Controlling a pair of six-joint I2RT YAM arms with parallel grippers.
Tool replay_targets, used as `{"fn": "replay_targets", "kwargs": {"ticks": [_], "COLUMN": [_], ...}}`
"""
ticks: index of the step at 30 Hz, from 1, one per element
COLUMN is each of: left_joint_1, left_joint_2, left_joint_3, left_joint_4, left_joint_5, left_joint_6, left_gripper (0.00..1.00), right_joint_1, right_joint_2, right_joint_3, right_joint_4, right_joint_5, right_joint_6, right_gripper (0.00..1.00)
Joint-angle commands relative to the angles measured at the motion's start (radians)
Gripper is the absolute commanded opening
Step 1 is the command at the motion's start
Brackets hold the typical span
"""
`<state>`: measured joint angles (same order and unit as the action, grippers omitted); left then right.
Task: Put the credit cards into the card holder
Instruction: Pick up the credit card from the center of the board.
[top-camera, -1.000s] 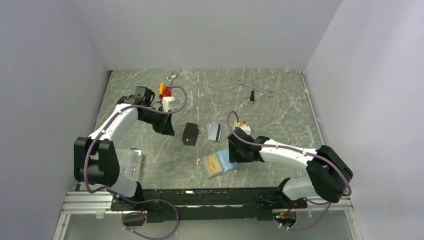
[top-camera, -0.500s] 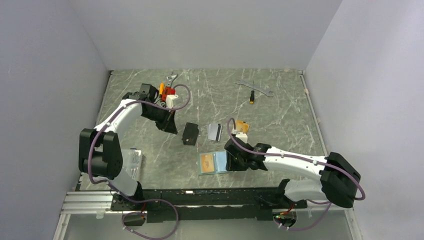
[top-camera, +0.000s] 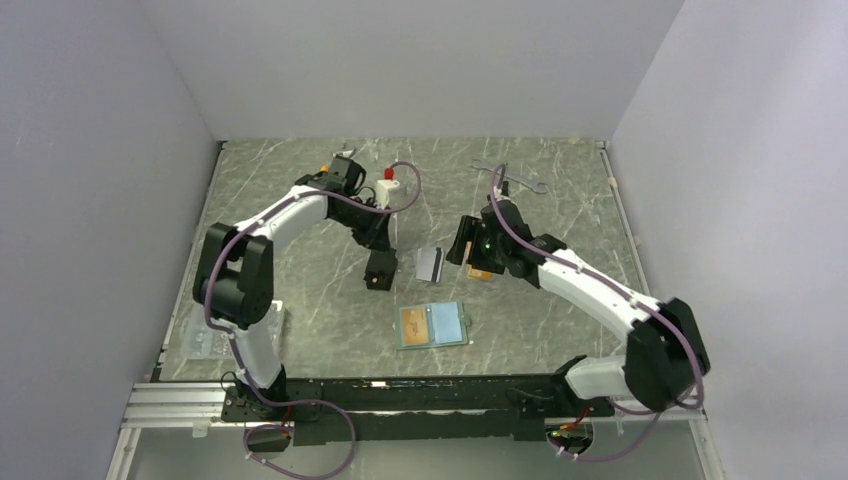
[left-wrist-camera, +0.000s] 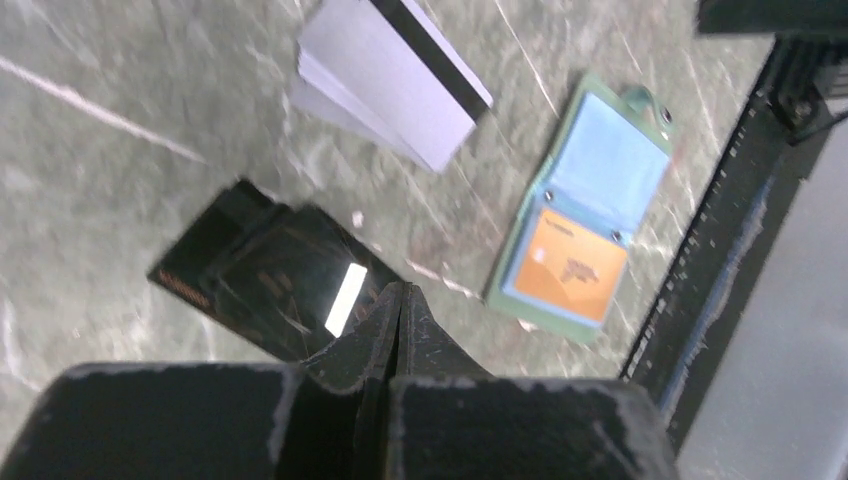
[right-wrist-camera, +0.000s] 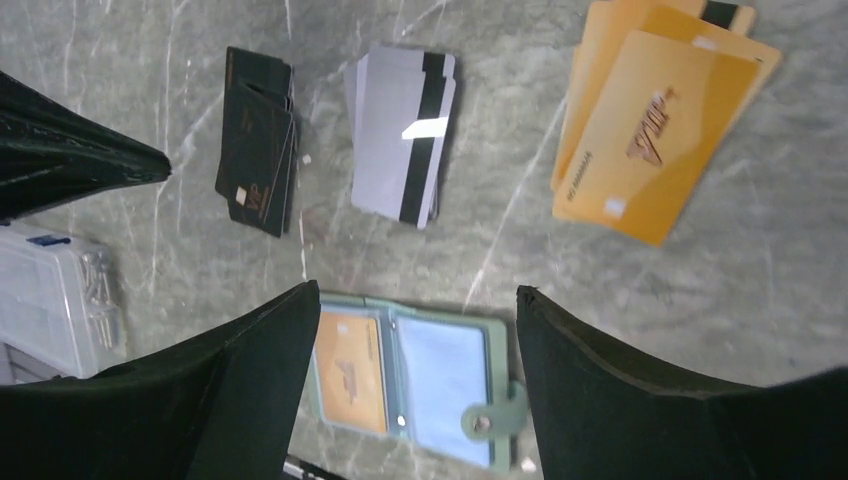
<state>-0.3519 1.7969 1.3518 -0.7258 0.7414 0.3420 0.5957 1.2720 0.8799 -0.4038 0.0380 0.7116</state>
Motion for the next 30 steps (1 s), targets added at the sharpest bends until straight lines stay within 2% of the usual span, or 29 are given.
{"fn": "replay_targets", "kwargs": {"ticks": [1,6,12,22,30], "left_joint_1": [-0.053,-0.095,-0.155,-0.219,-0.244], "left_joint_2": [0.078,0.219,0.261,0.278,0.283], "left_joint_3": [0.092,0.201,0.207,0.19,0.165], "left_joint_4": [0.162,0.174,0.224,0.238,0.227], "left_joint_5": [-0.064,-0.085,-0.149,-0.239,-0.275], "left_joint_6": [-0.052,-0.025,-0.017,-0.021,-0.016], "left_gripper": [0.02,0.02,0.02,0.02,0.01], "right_joint_1": [-0.08,-0.152,-0.195,-0.2,-0.2], "right_joint_2": [0.129,0.268,0.38,0.458,0.496], "right_joint_3": [-0.005,-0.044,-0.107,-0.183,-0.249], "right_joint_4": [0.22,0.395,0.605,0.738,0.827], "right_joint_5": [-0.179,-0.315,-0.436,-0.464,-0.46], "right_joint_6": [-0.031,0.024,0.102,0.169,0.234], "right_gripper": [0.72,0.68,0.63,0.6,0.51]}}
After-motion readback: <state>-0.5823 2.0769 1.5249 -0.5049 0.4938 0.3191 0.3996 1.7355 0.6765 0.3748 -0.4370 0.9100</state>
